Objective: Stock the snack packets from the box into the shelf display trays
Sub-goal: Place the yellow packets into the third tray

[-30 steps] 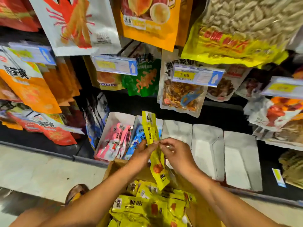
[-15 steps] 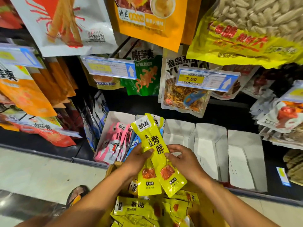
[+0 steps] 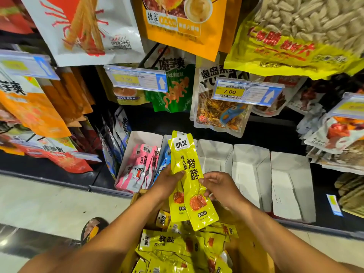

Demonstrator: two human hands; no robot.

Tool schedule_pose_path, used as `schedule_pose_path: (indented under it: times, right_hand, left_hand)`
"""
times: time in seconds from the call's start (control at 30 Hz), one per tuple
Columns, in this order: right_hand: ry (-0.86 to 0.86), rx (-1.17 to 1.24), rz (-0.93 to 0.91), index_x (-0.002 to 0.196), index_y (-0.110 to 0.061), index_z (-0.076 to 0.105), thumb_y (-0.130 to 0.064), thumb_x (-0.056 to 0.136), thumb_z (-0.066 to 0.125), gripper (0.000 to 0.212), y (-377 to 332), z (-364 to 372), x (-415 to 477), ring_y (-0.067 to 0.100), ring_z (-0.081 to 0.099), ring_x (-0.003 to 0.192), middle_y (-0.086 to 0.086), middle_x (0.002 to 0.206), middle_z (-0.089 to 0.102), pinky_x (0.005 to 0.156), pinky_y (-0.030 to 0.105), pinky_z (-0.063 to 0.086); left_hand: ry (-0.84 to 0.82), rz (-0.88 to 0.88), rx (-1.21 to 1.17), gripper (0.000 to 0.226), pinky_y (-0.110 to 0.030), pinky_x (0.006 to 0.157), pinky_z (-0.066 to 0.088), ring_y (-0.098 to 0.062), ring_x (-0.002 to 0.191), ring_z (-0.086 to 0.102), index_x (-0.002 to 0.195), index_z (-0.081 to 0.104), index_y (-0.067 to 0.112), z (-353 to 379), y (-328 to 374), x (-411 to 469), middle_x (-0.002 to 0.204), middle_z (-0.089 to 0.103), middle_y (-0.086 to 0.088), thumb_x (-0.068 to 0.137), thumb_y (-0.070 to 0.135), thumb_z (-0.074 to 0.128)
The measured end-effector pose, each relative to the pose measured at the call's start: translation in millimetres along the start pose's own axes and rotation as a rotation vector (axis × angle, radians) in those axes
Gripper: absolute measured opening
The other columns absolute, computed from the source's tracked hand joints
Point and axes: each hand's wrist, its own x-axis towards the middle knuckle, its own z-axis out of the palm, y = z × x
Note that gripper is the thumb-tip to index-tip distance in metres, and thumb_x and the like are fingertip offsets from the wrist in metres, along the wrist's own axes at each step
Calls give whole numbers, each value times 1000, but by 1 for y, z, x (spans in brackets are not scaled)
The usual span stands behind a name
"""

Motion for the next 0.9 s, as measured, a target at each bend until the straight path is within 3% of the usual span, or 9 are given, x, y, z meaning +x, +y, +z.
schedule_pose_path:
  times: [0.1,0.2,0.33,0.47,0.53,0.6,0.7,0.8,0.9]
  right_hand:
    - [29,13,34,94,-11,68,-11,92,70,3,2,-6,3,12,57,47,5,79,69,41,22,41]
    - [71,25,65,92,-12,69,-10,93,70,2,6,-15,7,13,59,49,5,81,69,41,22,43]
    - [153,-31,161,102,-3,69,-9,93,70,11,27,-38,32,10,52,42,5,65,61,42,23,44]
    - [248,-4,220,97,1,65,-2,91,69,8,45,-54,74,17,58,47,15,72,63,45,24,48]
    - [277,-3,250,87,-6,61,0,91,67,10,52,-55,95,24,61,56,22,88,67,55,29,51]
    - [327,-4,279,84,-11,55,0,90,69,20,61,-50,116,24,62,56,24,94,68,54,30,52]
    - [358,-54,306,84,-9,53,-2,91,70,20,72,-37,139,23,62,56,19,84,65,45,26,53]
    - [345,-83,345,83,-6,58,-3,90,72,16,88,-25,158,24,66,59,17,78,66,57,33,60]
    - [320,-127,389,98,1,65,-8,91,72,13,105,-14,176,24,71,60,14,71,69,70,39,63]
  left_hand:
    - [-4,-8,3,22,-20,81,56,-7,95,72,122,65,19,-2,5,-1,108,74,6,103,11,58]
    - [33,-55,5,21,-19,66,55,-14,81,69,121,67,13,-10,5,2,95,73,5,103,8,57]
    - [52,-91,42,33,-21,69,53,-15,89,67,134,62,7,-23,10,5,103,72,2,102,4,55]
    - [85,-119,69,46,-33,95,48,-26,121,62,145,54,12,-31,14,5,139,63,-6,99,7,57]
    - [89,-92,69,43,-41,99,52,-27,117,66,139,60,13,-34,14,8,133,68,-8,97,3,58]
    - [82,-60,59,32,-40,94,56,-24,108,69,123,67,16,-35,16,6,120,73,-6,98,-1,57]
    - [77,-26,8,30,-37,86,57,-20,99,71,103,66,26,-36,20,4,107,74,2,100,-2,57]
    - [86,-12,-19,30,-39,87,56,-21,95,71,99,64,26,-38,17,7,109,74,-2,100,-3,58]
    - [95,2,-44,28,-27,69,57,-11,79,72,105,65,23,-42,15,10,108,76,-5,99,-4,59]
